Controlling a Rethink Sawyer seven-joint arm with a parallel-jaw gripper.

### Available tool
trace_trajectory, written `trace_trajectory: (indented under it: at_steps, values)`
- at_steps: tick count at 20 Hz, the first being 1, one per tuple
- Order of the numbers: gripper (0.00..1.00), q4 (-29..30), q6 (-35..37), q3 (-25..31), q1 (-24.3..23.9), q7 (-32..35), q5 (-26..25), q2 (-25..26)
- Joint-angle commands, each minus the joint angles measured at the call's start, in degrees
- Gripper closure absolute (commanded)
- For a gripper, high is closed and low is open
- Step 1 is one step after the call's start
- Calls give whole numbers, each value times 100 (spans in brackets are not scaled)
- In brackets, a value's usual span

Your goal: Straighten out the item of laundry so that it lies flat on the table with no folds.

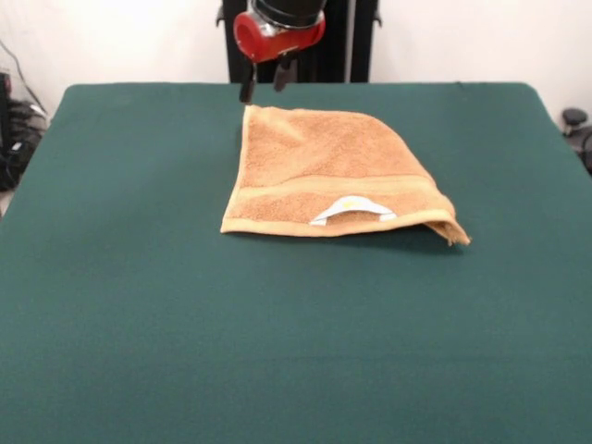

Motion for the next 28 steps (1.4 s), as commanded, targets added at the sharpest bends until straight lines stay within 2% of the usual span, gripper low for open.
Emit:
trace_trajectory:
  at_steps: [1, 5, 9, 12, 17, 24, 28]
  values:
    - [0, -481, -606, 647, -49, -584, 162, 626]
    - [0, -794, -878, 774, -211, -674, 169, 1114]
    - [0, -821, -908, 1009, -259, -939, 185, 1253]
    - [0, -864, -1043, 1052, -254, -551, 355, 1289]
    - [0, -1206, -878, 1030, -175, -479, 516, 1499]
    - [0, -1847, -282, 1234, -182, -1018, 773, 1689]
    - [0, -2292, -263, 1195, -98, -1069, 722, 1950]
